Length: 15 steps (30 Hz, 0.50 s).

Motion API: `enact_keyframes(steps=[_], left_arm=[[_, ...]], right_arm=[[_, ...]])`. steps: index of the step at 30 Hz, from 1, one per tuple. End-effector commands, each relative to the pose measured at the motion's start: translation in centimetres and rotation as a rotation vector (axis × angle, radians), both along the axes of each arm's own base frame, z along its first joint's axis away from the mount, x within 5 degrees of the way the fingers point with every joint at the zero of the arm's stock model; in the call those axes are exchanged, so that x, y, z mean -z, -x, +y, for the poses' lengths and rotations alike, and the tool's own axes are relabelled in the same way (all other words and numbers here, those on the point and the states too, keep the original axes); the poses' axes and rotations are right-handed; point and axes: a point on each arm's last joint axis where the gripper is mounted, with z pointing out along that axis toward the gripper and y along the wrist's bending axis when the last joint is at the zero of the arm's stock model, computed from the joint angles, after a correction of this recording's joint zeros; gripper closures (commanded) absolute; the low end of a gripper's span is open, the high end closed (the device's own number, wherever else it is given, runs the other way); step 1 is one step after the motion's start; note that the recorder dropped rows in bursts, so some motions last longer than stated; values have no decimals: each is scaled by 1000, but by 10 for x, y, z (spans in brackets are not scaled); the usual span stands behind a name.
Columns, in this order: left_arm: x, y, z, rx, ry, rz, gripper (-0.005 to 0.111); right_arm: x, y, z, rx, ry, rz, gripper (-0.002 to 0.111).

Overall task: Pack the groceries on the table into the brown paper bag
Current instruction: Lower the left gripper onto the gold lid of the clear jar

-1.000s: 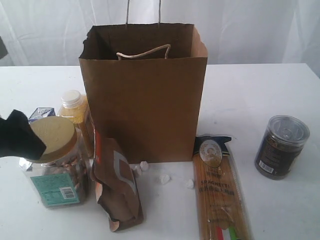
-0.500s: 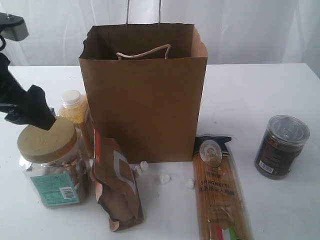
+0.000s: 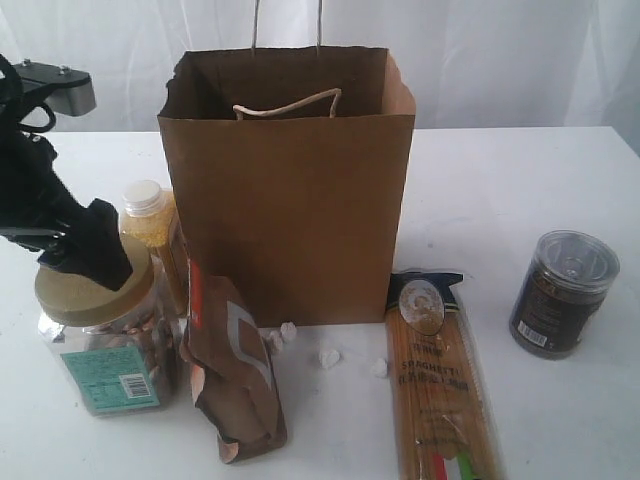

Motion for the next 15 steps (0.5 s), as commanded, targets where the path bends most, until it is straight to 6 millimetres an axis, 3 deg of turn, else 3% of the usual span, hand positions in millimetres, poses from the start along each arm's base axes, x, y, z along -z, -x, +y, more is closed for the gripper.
enact_keyframes(steps=[1, 15], left_arm=[[3, 1, -5, 25, -37, 22, 2], [3, 0, -5, 9, -33, 16, 2]], right_arm=[[0, 0, 0, -2, 8, -16, 103], [0, 0, 0, -2, 8, -16, 103]])
